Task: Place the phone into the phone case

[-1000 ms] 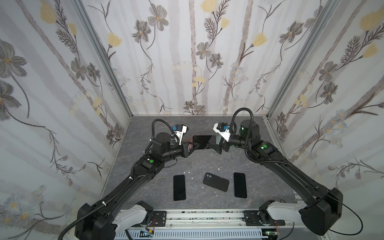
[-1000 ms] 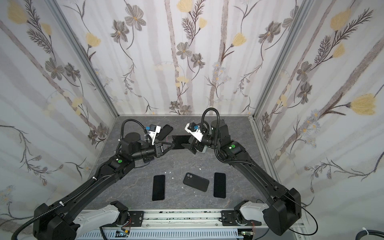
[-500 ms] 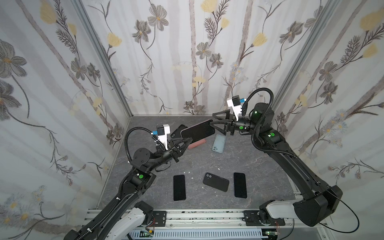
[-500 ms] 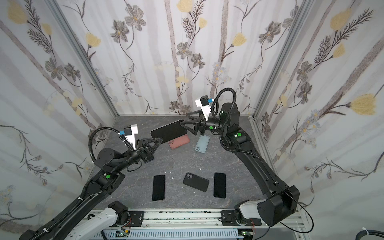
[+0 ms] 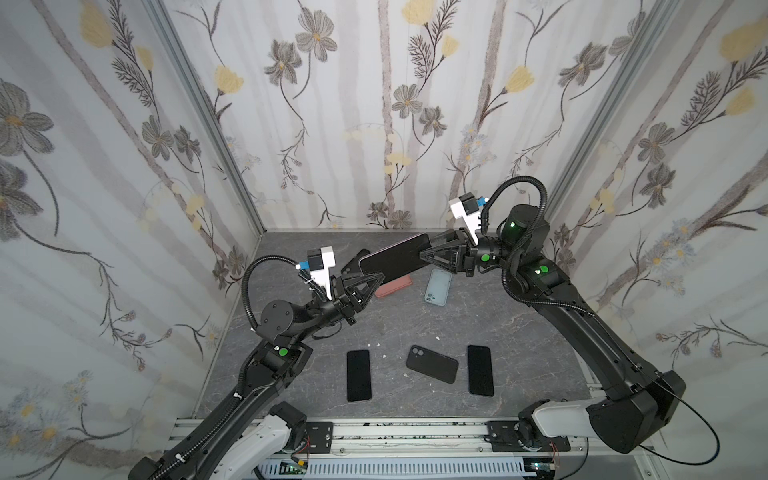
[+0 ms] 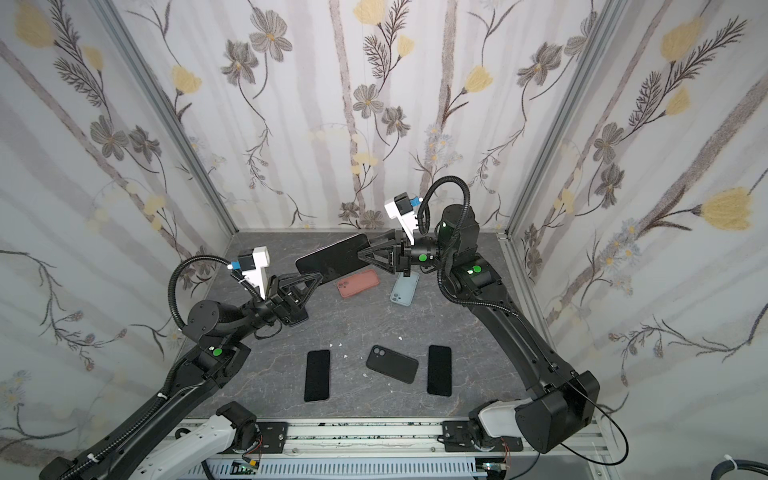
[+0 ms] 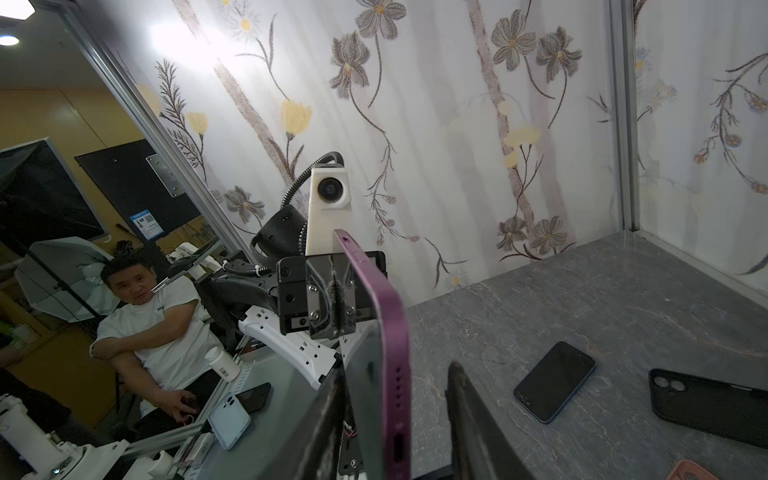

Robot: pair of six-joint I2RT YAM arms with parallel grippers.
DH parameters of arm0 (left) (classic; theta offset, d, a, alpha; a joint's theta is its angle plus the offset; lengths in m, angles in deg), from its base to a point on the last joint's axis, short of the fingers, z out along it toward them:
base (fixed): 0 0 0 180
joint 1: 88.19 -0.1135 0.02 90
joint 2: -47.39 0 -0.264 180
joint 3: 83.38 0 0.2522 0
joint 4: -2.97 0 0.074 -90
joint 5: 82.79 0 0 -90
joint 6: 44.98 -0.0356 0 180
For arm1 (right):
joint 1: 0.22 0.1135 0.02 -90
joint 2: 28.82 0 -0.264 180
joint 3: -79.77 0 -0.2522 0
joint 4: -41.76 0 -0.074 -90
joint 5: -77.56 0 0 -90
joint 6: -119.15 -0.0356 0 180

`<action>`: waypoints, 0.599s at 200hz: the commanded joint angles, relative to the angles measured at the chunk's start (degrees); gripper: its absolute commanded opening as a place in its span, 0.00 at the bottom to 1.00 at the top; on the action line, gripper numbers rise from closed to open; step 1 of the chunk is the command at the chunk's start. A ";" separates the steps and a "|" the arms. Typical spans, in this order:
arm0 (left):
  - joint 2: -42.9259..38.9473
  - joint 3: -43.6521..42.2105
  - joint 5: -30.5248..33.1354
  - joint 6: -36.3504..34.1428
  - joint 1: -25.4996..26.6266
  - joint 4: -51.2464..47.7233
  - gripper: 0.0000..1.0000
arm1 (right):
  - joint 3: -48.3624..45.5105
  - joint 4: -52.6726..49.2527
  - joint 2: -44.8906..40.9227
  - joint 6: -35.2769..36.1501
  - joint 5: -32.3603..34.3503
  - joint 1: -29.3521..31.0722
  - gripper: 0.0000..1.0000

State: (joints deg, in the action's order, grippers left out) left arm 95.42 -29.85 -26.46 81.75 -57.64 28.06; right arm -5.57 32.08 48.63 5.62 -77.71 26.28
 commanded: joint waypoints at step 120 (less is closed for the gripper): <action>1.35 0.91 -4.50 2.72 0.54 5.11 0.00 | -1.36 0.59 -2.94 -0.76 -3.17 1.07 0.23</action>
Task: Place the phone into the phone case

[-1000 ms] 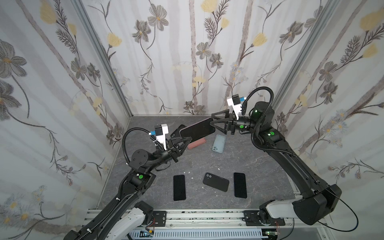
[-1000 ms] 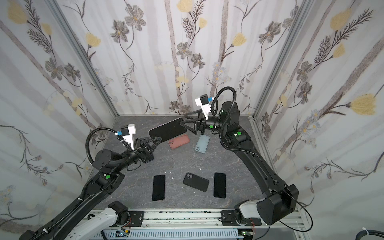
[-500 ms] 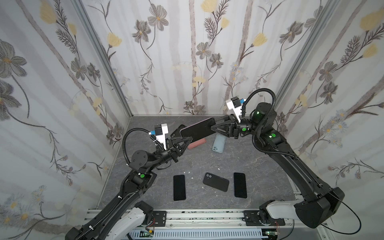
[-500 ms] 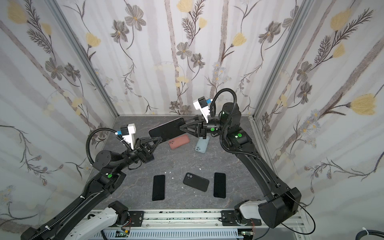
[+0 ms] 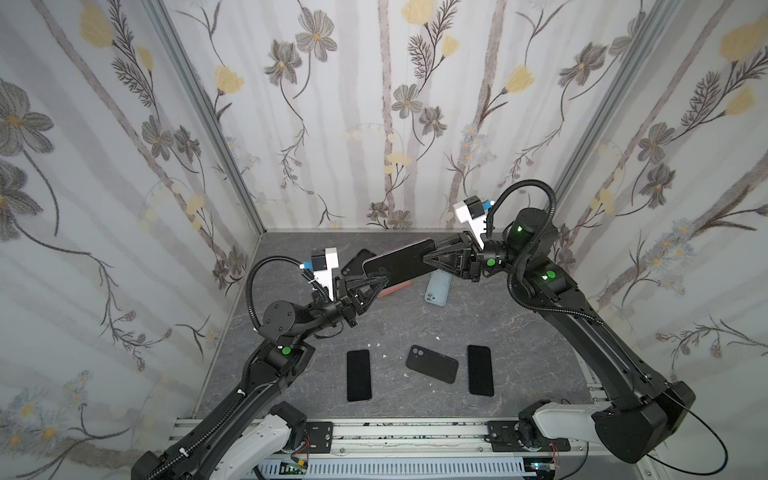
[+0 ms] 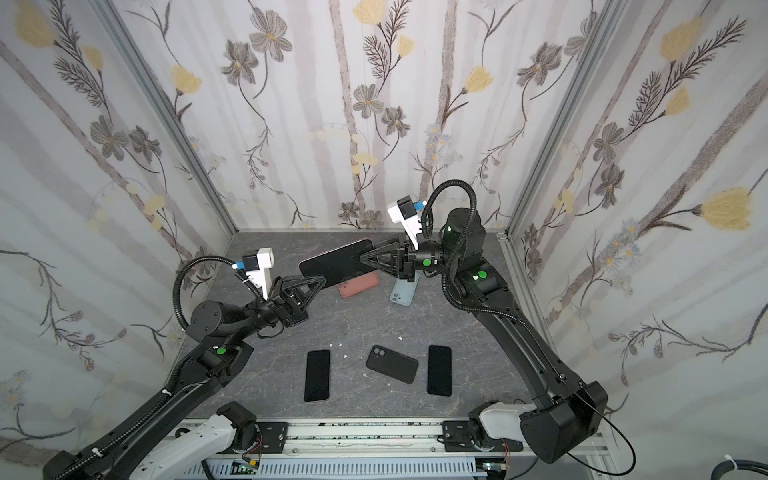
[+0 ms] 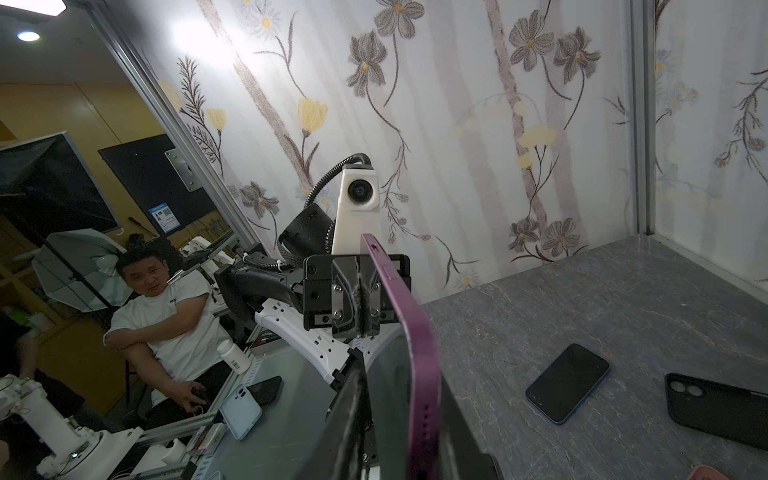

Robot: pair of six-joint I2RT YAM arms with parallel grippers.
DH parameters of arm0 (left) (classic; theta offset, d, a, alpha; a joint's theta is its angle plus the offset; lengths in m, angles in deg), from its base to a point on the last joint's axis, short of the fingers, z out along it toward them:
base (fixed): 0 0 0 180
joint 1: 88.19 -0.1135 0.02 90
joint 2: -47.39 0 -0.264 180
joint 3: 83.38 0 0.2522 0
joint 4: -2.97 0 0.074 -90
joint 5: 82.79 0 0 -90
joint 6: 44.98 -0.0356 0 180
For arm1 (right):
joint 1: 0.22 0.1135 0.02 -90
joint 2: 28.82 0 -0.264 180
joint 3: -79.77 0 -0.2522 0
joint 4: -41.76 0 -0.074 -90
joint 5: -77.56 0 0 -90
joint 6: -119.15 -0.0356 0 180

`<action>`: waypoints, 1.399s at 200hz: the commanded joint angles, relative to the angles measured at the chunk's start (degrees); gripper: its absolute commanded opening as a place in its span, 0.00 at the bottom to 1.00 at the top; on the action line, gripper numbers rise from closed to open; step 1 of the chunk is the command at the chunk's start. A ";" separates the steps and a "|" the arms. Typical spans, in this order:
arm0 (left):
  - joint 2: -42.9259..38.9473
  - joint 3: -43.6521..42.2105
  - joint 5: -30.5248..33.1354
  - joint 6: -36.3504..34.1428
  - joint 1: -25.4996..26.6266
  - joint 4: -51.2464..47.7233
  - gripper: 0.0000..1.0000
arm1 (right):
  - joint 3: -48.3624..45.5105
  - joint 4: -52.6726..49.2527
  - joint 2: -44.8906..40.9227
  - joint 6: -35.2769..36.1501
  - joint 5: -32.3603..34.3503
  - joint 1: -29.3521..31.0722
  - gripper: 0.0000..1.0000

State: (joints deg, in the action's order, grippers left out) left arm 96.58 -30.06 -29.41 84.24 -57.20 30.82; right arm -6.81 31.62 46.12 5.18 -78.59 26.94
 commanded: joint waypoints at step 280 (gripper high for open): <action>11.34 12.80 55.06 0.54 6.26 -47.79 0.46 | -7.03 -2.96 -10.78 6.30 45.33 -13.79 0.00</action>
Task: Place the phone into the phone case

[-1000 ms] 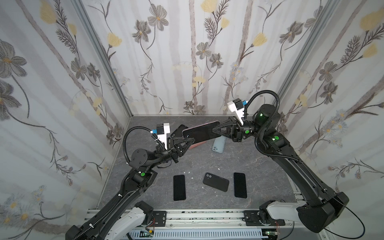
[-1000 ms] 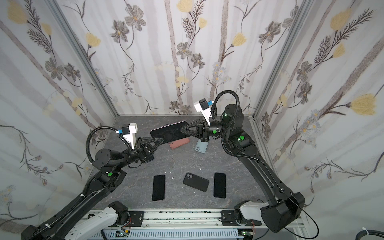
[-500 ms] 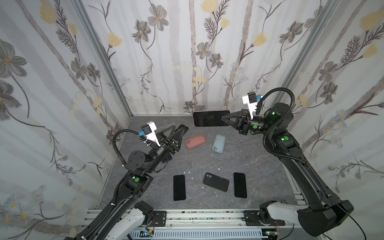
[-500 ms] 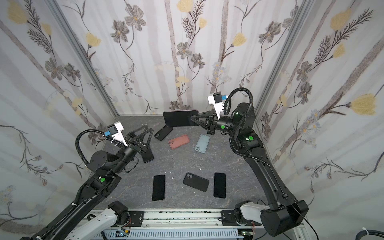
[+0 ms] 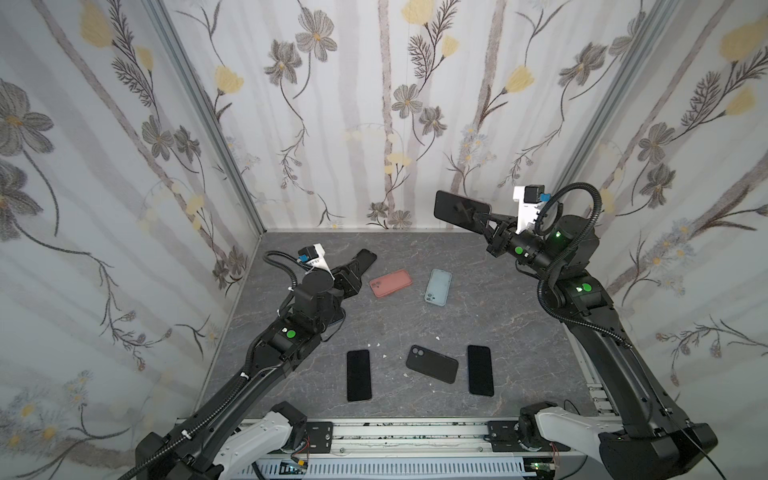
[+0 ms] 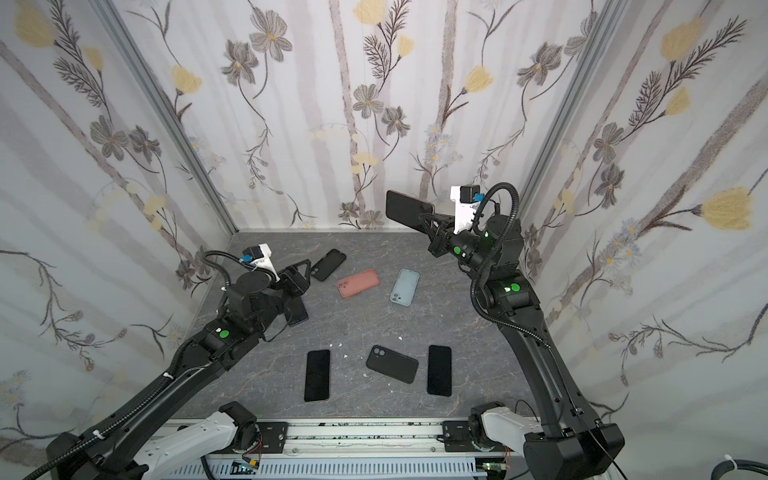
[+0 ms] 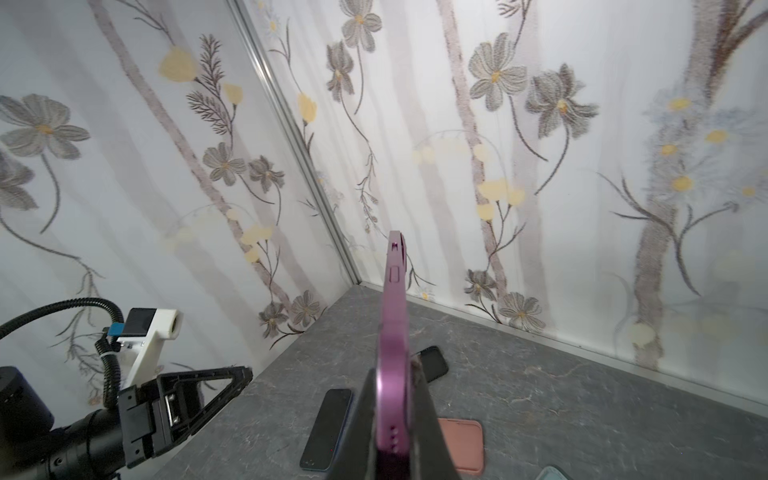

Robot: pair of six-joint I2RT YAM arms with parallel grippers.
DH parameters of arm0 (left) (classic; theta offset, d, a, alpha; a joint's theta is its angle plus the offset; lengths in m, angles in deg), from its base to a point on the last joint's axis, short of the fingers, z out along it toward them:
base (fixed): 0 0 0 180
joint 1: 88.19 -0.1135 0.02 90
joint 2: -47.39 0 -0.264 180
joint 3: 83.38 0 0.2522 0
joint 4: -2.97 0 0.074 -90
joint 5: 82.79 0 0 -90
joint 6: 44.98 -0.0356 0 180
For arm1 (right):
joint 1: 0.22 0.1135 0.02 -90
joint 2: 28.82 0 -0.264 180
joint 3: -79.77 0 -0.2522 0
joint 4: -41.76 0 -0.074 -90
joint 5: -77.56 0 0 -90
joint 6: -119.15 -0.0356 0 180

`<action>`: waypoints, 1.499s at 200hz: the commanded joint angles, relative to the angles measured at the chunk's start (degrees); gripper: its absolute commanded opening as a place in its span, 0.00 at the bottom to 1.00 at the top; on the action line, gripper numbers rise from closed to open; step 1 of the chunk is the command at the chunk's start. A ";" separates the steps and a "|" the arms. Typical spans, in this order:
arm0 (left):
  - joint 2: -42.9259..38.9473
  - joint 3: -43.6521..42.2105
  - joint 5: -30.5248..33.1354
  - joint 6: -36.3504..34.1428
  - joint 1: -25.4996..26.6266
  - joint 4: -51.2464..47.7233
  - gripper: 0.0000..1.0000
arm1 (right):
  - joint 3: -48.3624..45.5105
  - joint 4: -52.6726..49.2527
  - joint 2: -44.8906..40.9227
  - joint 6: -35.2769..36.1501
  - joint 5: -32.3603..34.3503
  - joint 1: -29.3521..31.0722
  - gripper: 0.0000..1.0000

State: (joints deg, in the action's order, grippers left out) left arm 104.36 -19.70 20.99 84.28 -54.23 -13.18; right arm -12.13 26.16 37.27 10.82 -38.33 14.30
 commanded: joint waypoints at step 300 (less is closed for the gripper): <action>63.51 39.54 -0.75 36.17 21.50 -15.77 0.89 | -18.18 4.32 -9.40 3.06 6.64 -12.30 0.00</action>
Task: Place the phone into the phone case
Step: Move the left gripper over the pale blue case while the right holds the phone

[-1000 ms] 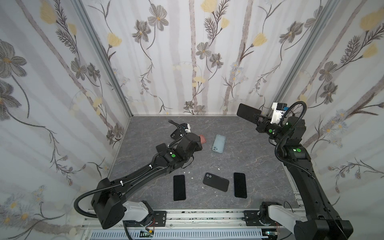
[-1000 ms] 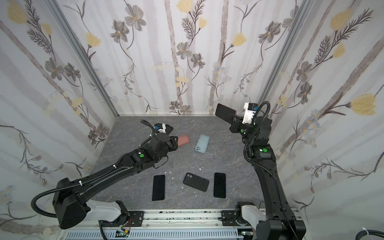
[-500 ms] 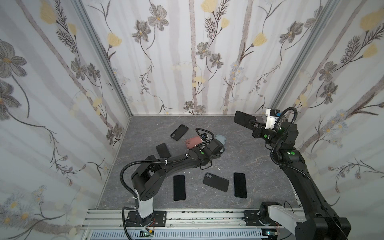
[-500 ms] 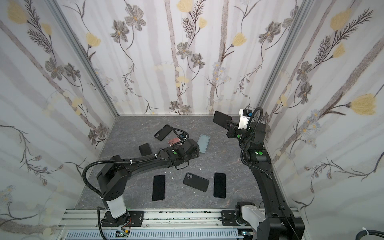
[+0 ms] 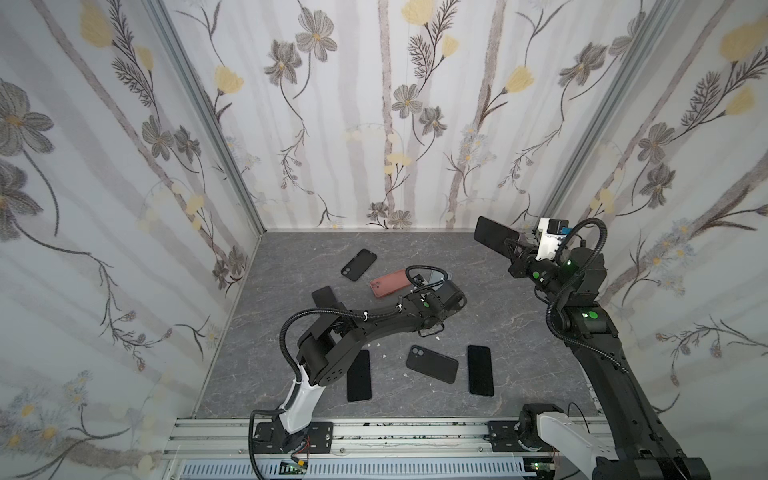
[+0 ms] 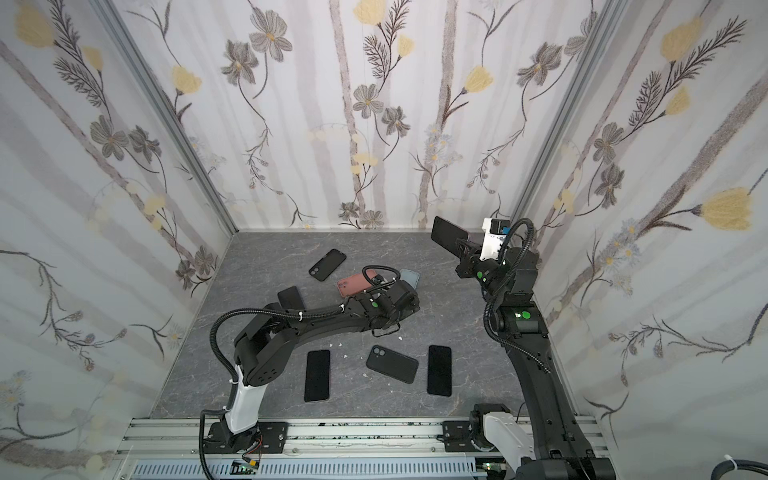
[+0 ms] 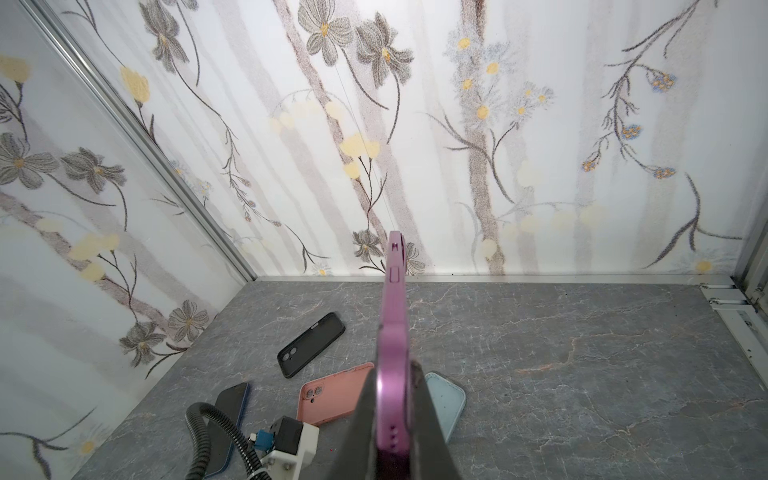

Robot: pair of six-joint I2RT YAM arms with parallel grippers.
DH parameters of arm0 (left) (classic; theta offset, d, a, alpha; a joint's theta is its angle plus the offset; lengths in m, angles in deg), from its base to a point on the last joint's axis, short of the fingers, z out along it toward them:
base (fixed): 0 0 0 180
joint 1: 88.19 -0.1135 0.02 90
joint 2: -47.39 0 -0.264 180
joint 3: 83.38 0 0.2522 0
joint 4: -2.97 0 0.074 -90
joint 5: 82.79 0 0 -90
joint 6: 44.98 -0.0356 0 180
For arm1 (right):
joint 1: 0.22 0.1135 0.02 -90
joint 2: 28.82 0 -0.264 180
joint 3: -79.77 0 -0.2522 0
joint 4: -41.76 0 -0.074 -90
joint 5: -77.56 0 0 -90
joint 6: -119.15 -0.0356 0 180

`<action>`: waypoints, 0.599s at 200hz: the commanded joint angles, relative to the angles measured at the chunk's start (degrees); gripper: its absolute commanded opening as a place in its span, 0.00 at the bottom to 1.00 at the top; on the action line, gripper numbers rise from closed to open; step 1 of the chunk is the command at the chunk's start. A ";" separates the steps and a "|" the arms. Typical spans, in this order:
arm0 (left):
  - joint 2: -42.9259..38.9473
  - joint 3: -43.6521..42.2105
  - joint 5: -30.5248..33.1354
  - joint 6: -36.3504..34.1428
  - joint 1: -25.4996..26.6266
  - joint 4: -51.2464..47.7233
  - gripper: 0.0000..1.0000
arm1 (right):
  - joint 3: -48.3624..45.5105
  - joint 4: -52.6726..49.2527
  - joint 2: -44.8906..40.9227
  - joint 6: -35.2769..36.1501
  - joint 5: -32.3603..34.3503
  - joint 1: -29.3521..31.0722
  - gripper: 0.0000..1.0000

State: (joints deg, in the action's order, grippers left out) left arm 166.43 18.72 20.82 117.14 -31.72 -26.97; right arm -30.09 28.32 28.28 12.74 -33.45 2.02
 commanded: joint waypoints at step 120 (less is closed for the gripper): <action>22.16 35.72 -0.36 7.85 -6.10 -32.47 0.71 | -1.14 3.29 -1.47 1.68 2.16 0.18 0.00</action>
State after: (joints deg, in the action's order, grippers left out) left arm 182.84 44.60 19.72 124.54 -37.42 -43.13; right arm -30.99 27.75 27.21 13.66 -31.57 2.09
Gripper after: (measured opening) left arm 0.723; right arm 0.083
